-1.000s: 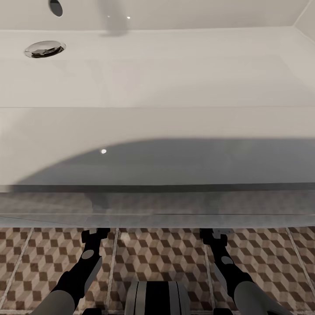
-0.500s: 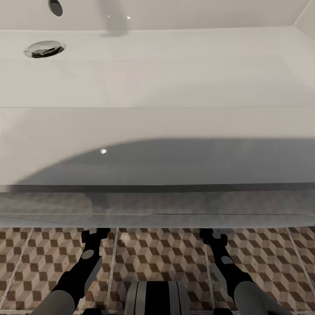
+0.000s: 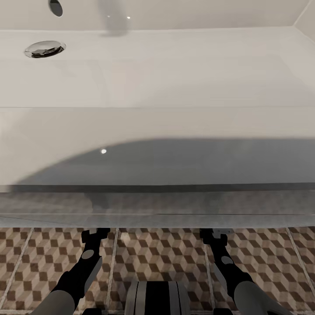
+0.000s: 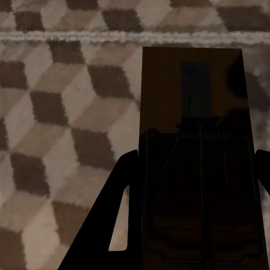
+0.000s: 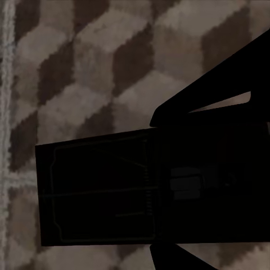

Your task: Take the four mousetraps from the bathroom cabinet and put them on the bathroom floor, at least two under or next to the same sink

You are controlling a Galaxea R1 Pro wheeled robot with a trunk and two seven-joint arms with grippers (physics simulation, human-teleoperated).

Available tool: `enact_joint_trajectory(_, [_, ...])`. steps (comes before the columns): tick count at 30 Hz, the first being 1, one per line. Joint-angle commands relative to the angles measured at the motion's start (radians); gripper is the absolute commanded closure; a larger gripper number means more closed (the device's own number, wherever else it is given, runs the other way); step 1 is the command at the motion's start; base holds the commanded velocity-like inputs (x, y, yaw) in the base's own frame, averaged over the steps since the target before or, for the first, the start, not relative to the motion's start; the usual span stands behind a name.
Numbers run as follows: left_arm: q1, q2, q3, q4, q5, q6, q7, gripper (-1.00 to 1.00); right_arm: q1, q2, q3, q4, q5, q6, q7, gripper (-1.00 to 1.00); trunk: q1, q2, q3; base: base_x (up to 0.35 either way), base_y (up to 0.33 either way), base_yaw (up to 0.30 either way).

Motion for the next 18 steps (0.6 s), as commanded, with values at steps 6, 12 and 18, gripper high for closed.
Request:
enact_joint_trajectory(6, [0.0, 0.0, -0.005, 0.001, 0.002, -0.001, 0.006, 1.0, 0.0, 0.001, -0.006, 0.002, 0.004, 0.001, -0.002, 1.0, 0.0, 0.0, 0.0, 0.0, 0.0, 0.0])
enact_joint_trajectory(12, [0.0, -0.001, -0.005, 0.001, 0.001, -0.001, 0.006, 1.0, -0.001, 0.001, -0.006, 0.005, 0.0, 0.007, -0.002, 1.0, 0.0, 0.0, 0.0, 0.0, 0.0, 0.0])
enact_joint_trajectory(18, [0.0, -0.001, -0.005, 0.001, -0.004, -0.001, 0.006, 1.0, -0.001, 0.001, -0.006, 0.008, 0.0, 0.007, -0.003, 1.0, 0.0, 0.0, 0.0, 0.0, 0.0, 0.0])
